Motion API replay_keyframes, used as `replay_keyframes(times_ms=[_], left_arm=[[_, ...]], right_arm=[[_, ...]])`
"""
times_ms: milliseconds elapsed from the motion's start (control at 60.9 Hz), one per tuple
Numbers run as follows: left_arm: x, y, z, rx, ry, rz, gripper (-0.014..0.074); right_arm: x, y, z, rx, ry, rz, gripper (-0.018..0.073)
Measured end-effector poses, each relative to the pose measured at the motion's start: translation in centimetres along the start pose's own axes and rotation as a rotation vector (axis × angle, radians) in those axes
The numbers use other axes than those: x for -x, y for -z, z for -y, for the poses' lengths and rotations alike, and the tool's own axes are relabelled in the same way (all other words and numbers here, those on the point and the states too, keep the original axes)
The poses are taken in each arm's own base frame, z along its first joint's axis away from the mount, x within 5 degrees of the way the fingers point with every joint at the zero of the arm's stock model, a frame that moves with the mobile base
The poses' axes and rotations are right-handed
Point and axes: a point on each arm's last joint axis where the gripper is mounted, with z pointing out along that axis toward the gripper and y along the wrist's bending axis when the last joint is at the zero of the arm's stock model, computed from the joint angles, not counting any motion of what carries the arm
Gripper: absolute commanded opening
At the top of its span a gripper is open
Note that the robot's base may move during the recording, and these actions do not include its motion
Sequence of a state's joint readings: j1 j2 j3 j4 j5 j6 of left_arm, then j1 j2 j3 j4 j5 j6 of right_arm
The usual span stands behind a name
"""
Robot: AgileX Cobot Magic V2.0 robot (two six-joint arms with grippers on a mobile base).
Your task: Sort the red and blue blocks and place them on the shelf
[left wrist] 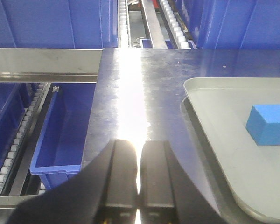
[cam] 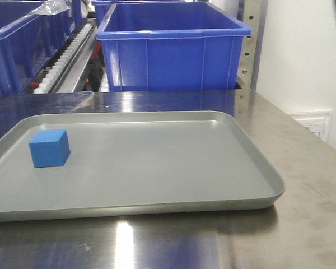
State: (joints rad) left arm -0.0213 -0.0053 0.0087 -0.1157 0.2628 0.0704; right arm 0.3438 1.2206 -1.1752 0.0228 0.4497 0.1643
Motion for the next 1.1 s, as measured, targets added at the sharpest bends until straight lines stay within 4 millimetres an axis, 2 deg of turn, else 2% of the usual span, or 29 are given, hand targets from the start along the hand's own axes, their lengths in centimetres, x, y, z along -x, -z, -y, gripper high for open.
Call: replay_keyframes(times_ms=[246, 591, 821, 1100], left_arm=[[0.0, 0.0, 0.0, 0.000, 0.000, 0.000, 0.0122], [0.0, 0.0, 0.0, 0.000, 0.000, 0.000, 0.0122], [0.0, 0.0, 0.0, 0.000, 0.000, 0.000, 0.0122], [0.0, 0.0, 0.0, 0.000, 0.000, 0.000, 0.0122]], right_arm=[[-0.7, 3.6, 2.0, -0.058, -0.028, 0.104, 0.0049], [-3.0, 8.3, 4.0, -0.146, -0.059, 0.209, 0.0049], [-4.9, 10.4, 4.8, -0.194, -0.072, 0.248, 0.0049], [-6.8, 12.3, 4.7, -0.199, -0.070, 0.294, 0.0048]])
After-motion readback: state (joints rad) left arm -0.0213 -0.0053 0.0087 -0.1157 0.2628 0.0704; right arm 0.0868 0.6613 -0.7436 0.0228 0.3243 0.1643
